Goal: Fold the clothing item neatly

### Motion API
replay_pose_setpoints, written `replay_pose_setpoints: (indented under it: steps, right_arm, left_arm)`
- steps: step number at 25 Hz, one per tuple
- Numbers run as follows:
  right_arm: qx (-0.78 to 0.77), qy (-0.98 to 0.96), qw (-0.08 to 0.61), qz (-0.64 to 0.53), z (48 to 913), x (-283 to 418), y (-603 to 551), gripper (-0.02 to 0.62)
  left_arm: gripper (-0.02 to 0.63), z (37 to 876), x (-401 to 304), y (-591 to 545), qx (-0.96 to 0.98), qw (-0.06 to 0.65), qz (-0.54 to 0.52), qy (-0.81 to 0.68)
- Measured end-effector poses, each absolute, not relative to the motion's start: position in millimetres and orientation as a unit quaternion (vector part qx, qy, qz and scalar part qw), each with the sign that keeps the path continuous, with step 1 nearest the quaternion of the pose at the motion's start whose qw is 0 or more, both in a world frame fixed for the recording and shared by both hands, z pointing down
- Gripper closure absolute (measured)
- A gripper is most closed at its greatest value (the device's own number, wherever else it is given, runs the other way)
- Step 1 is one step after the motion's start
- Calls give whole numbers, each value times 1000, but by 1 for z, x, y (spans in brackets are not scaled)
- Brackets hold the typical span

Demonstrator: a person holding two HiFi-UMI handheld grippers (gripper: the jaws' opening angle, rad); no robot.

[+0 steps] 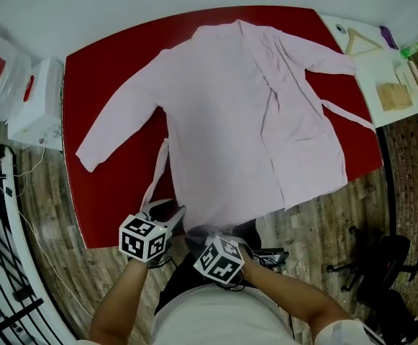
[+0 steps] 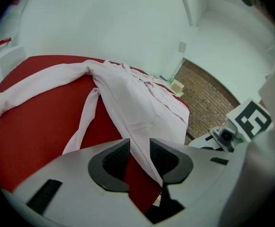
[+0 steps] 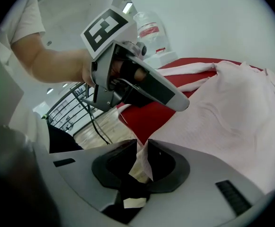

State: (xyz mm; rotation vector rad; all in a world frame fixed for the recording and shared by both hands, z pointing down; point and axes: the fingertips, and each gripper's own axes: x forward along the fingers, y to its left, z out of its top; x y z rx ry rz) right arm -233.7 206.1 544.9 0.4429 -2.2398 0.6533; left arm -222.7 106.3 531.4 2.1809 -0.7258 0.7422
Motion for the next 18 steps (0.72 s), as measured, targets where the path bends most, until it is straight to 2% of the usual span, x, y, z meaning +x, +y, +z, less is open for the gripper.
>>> replay_pose_setpoints:
  steps: [3,14,18]
  right_arm:
    - [185,-879,355,258,536,-228,202,520]
    - [319,-850,332,255,510,-133,163,520]
    - [361,-833,338,248,506,-84,162,520]
  left_arm:
    - [480,524,-221,102,850,349,275,-284]
    - [482,462,-178,88,896,313,197,-245]
    - [561,438,-147,84,913,284,177,-231]
